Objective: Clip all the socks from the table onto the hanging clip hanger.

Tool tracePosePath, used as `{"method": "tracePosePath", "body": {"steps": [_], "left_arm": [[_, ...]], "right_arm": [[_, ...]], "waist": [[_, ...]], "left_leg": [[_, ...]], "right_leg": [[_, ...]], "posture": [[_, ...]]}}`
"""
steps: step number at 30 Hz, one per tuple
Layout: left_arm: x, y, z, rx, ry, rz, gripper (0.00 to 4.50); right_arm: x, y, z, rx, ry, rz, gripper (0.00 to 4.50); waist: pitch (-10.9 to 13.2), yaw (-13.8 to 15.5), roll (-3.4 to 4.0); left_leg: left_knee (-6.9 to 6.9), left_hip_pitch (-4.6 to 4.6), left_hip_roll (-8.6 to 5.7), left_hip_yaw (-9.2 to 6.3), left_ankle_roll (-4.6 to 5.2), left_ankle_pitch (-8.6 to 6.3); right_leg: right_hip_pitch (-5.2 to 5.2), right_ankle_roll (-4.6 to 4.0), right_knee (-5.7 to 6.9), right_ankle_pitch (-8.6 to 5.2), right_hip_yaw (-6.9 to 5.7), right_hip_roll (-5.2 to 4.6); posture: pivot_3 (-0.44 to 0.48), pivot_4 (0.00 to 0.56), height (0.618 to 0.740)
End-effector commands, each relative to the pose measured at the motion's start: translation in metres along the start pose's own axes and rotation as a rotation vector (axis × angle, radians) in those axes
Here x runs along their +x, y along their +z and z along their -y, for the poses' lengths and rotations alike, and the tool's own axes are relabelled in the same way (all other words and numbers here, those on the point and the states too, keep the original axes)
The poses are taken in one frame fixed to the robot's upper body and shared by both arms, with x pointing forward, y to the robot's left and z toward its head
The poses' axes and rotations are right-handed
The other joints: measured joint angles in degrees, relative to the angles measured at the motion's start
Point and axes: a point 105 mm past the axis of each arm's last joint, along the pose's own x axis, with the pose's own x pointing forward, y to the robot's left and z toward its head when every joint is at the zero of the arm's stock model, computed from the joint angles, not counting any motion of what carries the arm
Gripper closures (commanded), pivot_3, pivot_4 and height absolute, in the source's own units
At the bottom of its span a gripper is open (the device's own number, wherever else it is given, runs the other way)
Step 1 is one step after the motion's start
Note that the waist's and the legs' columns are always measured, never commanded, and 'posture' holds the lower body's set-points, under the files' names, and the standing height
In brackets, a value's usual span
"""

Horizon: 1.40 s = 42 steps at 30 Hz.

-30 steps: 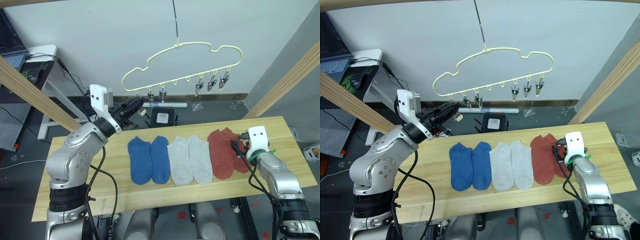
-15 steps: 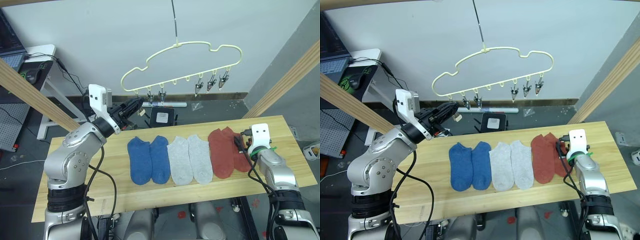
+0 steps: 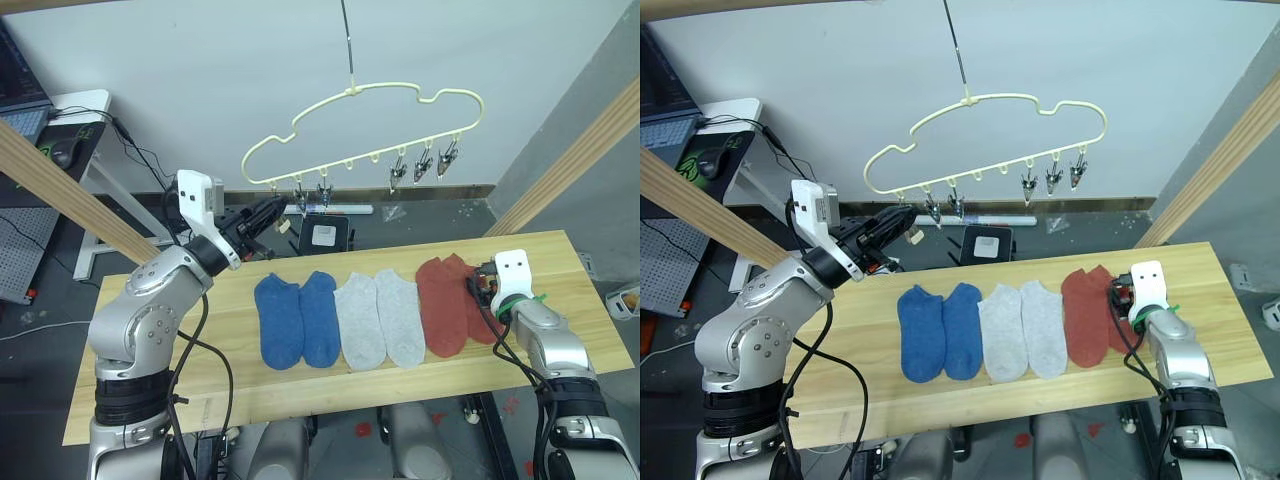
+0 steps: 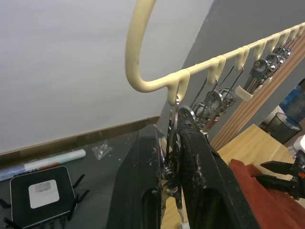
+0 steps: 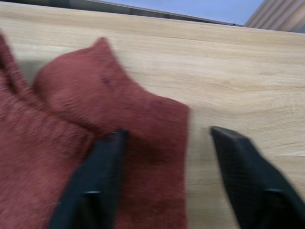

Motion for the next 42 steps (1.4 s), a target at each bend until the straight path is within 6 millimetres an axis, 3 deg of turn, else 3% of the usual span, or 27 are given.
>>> {"method": "tracePosePath", "body": {"steps": [1,5,10,17,25,31,36,42], "left_arm": [[-0.004,0.004,0.001,0.028,0.002,0.008,4.26],[-0.003,0.005,0.0,0.032,0.002,0.011,4.26],[-0.004,0.005,0.0,0.032,0.003,0.01,4.26],[-0.004,0.004,-0.001,0.027,0.006,0.013,4.26],[-0.003,0.004,-0.001,0.023,0.001,0.013,4.26],[-0.003,0.003,0.0,0.015,-0.016,0.004,4.26],[-0.001,0.003,-0.001,-0.014,-0.027,0.003,4.26],[0.003,0.006,0.001,-0.075,-0.049,0.003,4.26]], "right_arm": [[-0.008,-0.007,0.019,0.003,-0.059,-0.016,3.14],[-0.018,0.001,0.028,-0.027,-0.089,0.035,4.49],[-0.04,0.026,0.04,-0.117,-0.123,0.159,4.5],[-0.073,0.053,0.011,-0.277,-0.012,0.305,4.5],[-0.104,0.102,-0.005,-0.563,0.01,0.527,4.5],[-0.133,0.134,-0.049,-0.733,0.259,0.698,4.5],[-0.15,0.134,-0.096,-0.788,0.517,0.759,4.5],[-0.147,0.138,-0.149,-0.799,0.654,0.838,4.5]], "waist": [[0.0,0.0,0.0],[0.0,0.0,0.0],[0.0,-0.1,0.01],[0.0,-0.1,-0.02],[0.0,-0.1,-0.03],[0.1,-0.2,-0.09],[0.1,-0.2,-0.14],[0.1,-0.3,-0.18]], "left_leg": [[0.0,0.0,0.0,0.0,0.0,0.0],[-0.02,-0.01,0.01,-0.01,0.0,0.0],[-0.02,-0.03,0.0,0.04,0.0,0.0],[-0.05,-0.04,0.07,0.02,-0.01,-0.01],[-0.03,-0.04,0.07,0.06,-0.02,0.0],[-0.04,-0.04,0.09,0.07,-0.01,0.0],[-0.04,-0.07,0.1,0.03,-0.01,-0.01],[-0.03,-0.06,0.12,0.0,-0.01,0.0]], "right_leg": [[0.0,0.0,0.0,0.0,0.0,0.0],[-0.02,0.0,0.0,0.0,0.0,0.0],[-0.06,0.01,0.0,0.0,0.04,0.0],[-0.08,0.03,0.0,-0.01,0.03,0.07],[-0.09,0.05,-0.02,-0.01,0.06,0.07],[-0.09,0.05,-0.04,-0.01,0.06,0.09],[-0.09,0.04,-0.06,-0.01,0.03,0.09],[-0.1,0.03,-0.06,-0.01,0.02,0.08]], "posture": [[-0.146,0.366,0.74],[-0.147,0.366,0.74],[-0.148,0.367,0.74],[-0.155,0.367,0.74],[-0.162,0.365,0.74],[-0.177,0.365,0.74],[-0.187,0.364,0.74],[-0.192,0.359,0.74]]}}
